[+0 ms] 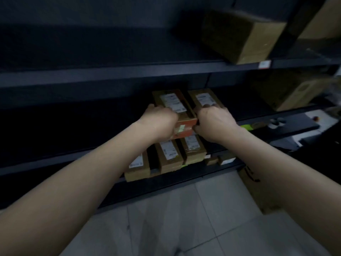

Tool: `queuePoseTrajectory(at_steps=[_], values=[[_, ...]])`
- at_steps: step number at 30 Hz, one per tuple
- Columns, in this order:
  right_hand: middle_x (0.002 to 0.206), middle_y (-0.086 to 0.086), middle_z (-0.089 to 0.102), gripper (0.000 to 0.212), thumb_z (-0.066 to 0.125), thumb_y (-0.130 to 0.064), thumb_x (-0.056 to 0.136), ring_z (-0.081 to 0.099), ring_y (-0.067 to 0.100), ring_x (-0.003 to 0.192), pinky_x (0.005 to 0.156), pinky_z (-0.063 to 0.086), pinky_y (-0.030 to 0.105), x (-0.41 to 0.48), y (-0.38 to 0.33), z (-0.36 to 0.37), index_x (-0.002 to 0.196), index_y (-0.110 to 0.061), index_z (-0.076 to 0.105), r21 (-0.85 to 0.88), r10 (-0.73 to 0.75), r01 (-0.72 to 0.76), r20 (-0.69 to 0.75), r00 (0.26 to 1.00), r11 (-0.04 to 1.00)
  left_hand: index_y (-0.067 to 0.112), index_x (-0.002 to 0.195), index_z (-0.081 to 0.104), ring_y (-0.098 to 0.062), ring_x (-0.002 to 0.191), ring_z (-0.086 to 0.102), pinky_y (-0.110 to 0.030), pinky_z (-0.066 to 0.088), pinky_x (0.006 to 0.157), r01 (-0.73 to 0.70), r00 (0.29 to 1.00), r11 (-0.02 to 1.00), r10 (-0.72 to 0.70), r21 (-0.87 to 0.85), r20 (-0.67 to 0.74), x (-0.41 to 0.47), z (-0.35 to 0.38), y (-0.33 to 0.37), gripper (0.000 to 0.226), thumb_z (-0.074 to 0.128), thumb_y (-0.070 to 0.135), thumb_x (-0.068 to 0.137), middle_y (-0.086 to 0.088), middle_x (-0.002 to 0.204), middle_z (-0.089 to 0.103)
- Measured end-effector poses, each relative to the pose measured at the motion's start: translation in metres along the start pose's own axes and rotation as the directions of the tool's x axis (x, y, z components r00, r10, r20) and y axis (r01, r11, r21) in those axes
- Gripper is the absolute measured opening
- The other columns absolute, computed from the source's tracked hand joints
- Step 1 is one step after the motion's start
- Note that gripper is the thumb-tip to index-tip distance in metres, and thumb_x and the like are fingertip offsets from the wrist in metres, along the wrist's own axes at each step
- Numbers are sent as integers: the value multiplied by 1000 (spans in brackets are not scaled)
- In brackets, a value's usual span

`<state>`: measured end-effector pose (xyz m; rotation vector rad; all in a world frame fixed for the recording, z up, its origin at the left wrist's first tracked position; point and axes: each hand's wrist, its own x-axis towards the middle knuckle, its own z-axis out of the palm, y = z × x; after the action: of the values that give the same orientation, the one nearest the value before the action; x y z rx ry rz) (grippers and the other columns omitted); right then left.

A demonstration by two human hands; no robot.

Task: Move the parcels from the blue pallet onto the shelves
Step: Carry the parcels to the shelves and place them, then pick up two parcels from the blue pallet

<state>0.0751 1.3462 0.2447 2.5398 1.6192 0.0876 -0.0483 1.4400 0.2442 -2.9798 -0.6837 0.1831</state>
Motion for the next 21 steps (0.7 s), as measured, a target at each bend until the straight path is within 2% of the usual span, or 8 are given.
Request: queuePoseTrajectory(at_steps=[3,9,16,21], values=[[124,13,57,40,52,-32,92,49,34,116,91,39,42,-33,19,-27,127,-13,50,-60,129,-136,-104,986,989,13,112,56,-30,101,55,-40,39,85,-90,986,993,100,81,-135,-2,-32,18,23,49,20,91,-10,112,60],[115,10,58,35,56,-37,91,52,33,110,89,39,41,-112,48,-48,117,-15,52,-63,364,-377,-154,919,924,16,115,55,-29,104,53,-42,37,84,-297,895,937,340,184,-287,-3,-66,68,25,50,23,92,-7,112,58],[118,12,58,38,55,-36,91,51,34,112,90,38,42,-224,92,-58,122,-14,51,-83,616,-636,-182,766,767,17,119,53,-30,108,52,-42,36,88,-551,700,804,591,224,-402,-12,-91,174,27,49,26,94,-6,114,58],[116,11,60,42,53,-38,92,53,32,111,93,40,42,-327,128,-55,125,-12,52,-57,774,-799,-217,595,599,16,114,55,-30,108,51,-41,35,89,-716,533,660,727,228,-432,-33,-111,274,23,46,25,95,-6,114,57]])
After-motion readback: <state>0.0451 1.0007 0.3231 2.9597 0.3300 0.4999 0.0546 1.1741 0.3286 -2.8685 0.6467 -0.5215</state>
